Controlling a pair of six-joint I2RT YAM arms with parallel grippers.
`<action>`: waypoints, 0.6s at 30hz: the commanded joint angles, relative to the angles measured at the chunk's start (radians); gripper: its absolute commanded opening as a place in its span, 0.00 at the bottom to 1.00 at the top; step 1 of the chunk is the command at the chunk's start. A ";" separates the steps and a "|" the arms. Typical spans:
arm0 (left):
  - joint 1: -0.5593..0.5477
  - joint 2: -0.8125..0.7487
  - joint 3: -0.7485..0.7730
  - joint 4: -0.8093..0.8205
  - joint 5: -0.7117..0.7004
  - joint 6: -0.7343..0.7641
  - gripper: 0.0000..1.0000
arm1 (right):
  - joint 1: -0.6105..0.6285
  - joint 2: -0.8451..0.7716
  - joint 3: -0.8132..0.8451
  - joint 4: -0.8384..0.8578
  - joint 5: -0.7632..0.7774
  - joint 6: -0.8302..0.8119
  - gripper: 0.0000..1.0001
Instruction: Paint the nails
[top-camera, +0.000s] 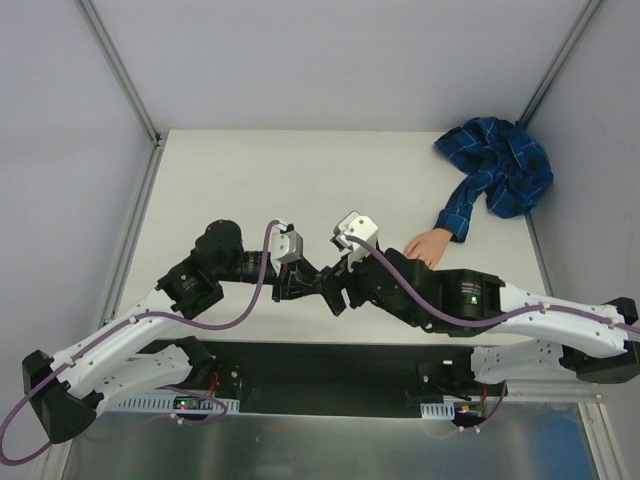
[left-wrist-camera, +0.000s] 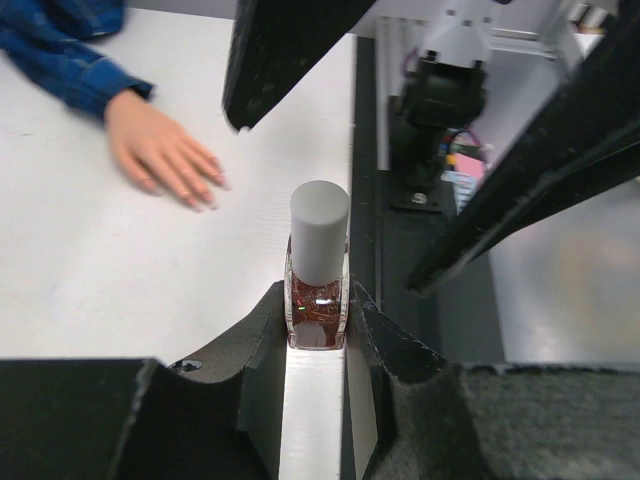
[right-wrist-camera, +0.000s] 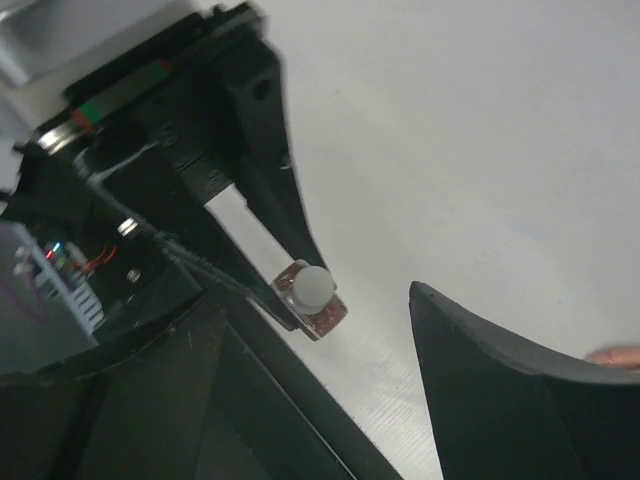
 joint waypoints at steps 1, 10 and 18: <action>0.003 0.072 0.078 0.067 0.341 -0.039 0.00 | -0.038 -0.075 -0.067 0.087 -0.401 -0.186 0.76; 0.002 0.106 0.082 0.077 0.422 -0.047 0.00 | -0.083 -0.122 -0.112 0.111 -0.463 -0.191 0.54; -0.001 0.101 0.084 0.077 0.410 -0.047 0.00 | -0.097 -0.144 -0.124 0.113 -0.457 -0.195 0.14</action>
